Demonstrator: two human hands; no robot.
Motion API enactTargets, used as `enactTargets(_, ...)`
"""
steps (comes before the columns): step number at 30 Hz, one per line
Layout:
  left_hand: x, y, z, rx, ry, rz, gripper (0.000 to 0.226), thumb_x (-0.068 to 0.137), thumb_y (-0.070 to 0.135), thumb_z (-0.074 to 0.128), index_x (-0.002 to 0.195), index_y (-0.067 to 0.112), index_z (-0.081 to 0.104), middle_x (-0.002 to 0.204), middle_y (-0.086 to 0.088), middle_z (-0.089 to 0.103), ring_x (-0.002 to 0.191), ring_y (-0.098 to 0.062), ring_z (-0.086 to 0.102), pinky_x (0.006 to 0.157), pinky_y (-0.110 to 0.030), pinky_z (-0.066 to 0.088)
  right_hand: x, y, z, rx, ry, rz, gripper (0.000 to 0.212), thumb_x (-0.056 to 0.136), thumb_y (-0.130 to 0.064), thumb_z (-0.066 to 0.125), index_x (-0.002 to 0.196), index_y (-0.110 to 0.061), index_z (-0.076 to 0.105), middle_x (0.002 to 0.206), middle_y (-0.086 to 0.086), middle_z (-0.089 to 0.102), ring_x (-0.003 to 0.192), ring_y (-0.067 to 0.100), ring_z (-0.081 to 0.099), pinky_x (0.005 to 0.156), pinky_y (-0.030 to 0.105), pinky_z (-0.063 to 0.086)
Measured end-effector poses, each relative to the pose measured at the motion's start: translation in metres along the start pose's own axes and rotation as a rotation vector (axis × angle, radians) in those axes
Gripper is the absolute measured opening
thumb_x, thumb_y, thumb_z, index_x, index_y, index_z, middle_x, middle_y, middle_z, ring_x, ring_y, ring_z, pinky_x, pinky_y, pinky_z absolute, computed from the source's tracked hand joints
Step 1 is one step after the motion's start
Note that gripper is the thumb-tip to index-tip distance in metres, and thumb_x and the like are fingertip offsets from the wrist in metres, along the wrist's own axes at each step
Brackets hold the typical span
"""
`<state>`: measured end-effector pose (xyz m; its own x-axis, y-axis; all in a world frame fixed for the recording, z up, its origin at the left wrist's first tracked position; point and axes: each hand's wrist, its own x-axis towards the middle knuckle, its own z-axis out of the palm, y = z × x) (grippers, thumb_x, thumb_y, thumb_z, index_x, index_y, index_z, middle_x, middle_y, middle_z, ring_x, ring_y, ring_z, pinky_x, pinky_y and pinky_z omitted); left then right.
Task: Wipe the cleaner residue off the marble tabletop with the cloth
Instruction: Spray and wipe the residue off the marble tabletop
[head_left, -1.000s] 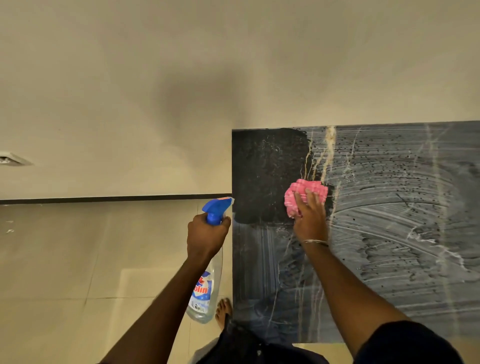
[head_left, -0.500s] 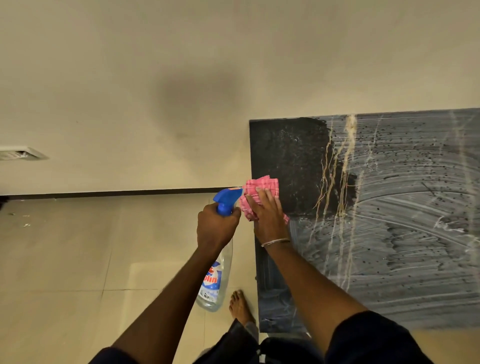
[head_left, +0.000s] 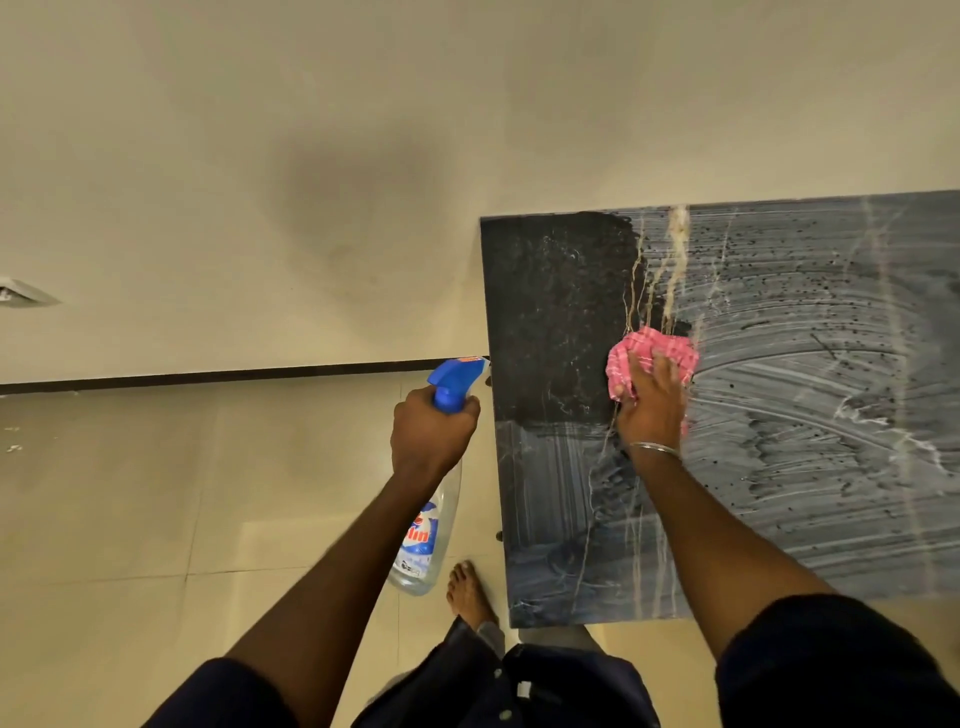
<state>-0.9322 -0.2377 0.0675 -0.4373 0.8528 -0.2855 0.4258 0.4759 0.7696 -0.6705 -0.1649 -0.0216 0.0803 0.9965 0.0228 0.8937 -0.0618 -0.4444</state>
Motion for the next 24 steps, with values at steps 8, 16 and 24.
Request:
enactTargets(8,-0.012,-0.005,0.004,0.002,0.022,0.014,0.018,0.087,0.030,0.067,0.084,0.016,0.056,0.059,0.005,0.050,0.052,-0.013,0.049,0.056,-0.020,0.040,-0.060,-0.107,0.053,0.054,-0.176,-0.411,0.077,0.075,-0.003,0.074,0.143,-0.021,0.044,0.149,0.020,0.038,0.140,0.044,0.029,0.108,0.064,0.031)
enactTargets(16,-0.020,-0.008,0.003,0.020,0.015,0.019,0.018,0.087,0.029,0.067,0.087,0.016,0.055,0.061,0.005,0.050,0.054,-0.012,0.050,0.057,-0.019,0.040,-0.033,-0.006,0.008,-0.009,-0.189,-0.311,0.069,0.088,-0.003,0.051,0.149,-0.031,0.030,0.159,0.005,0.021,0.147,0.031,0.014,0.116,0.049,0.024)
enactTargets(24,-0.031,-0.012,0.002,0.007,-0.014,0.037,0.017,0.088,0.029,0.065,0.087,0.015,0.056,0.061,0.003,0.051,0.053,-0.013,0.050,0.057,-0.020,0.041,-0.041,-0.004,-0.001,-0.100,-0.088,-0.079,0.063,0.094,-0.016,0.053,0.151,-0.022,0.027,0.159,0.018,0.015,0.146,0.040,0.009,0.117,0.056,0.017)
